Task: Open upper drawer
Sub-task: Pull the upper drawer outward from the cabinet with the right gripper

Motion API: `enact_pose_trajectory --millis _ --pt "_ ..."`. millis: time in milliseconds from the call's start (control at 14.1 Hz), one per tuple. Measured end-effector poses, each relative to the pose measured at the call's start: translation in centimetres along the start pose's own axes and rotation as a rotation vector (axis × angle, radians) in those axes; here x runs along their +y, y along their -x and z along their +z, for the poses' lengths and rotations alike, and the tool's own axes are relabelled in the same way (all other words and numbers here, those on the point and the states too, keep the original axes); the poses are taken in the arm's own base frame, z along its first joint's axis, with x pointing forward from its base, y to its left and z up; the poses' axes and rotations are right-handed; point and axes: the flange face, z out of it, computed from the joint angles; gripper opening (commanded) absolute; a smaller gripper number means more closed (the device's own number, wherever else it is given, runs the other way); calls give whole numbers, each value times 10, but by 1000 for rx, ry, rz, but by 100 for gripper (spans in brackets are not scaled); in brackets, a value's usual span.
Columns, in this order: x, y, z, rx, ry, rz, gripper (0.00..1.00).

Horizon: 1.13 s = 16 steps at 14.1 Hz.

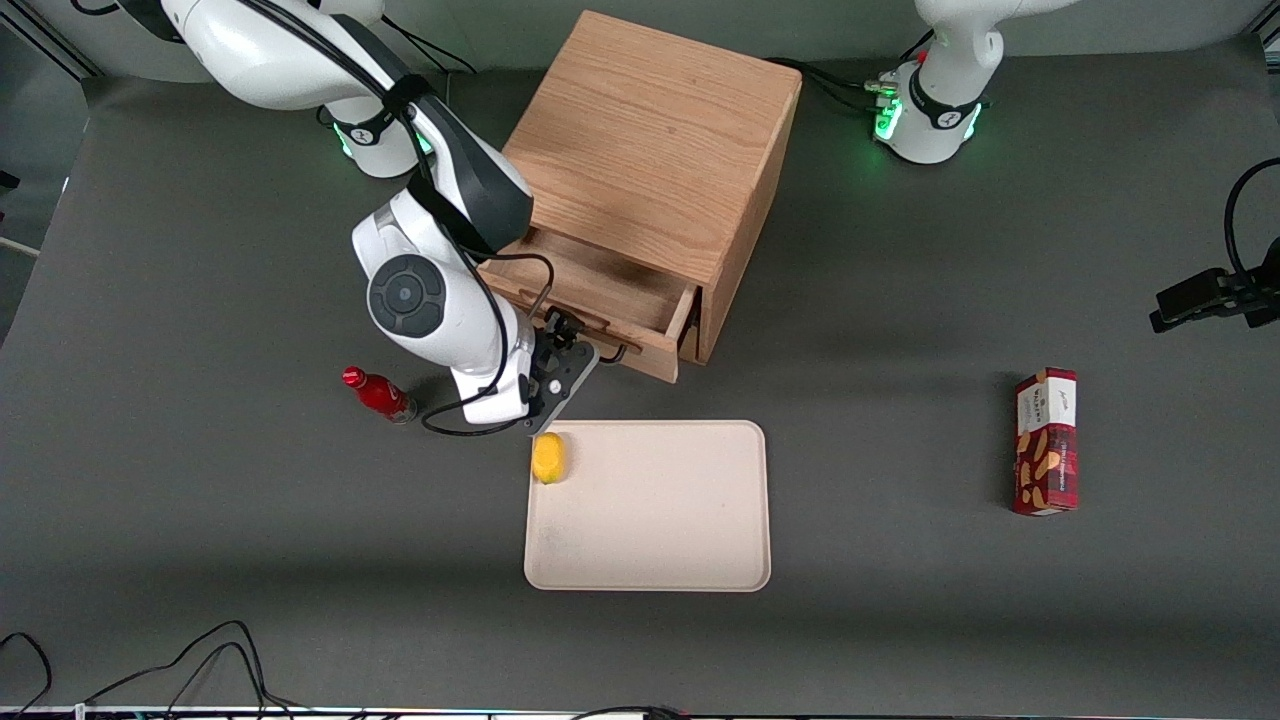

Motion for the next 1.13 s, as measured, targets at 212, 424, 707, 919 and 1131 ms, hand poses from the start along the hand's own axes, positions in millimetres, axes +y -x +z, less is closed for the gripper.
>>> enact_pose_trajectory --millis 212,424,707,919,1131 --pt "13 -2 -1 9 -3 -4 100" --pt "28 -3 -2 16 -6 2 100" --pt "43 -4 -5 29 -7 1 100" --pt "56 -3 -6 38 -7 -2 100" --pt "69 1 -8 40 -8 0 100"
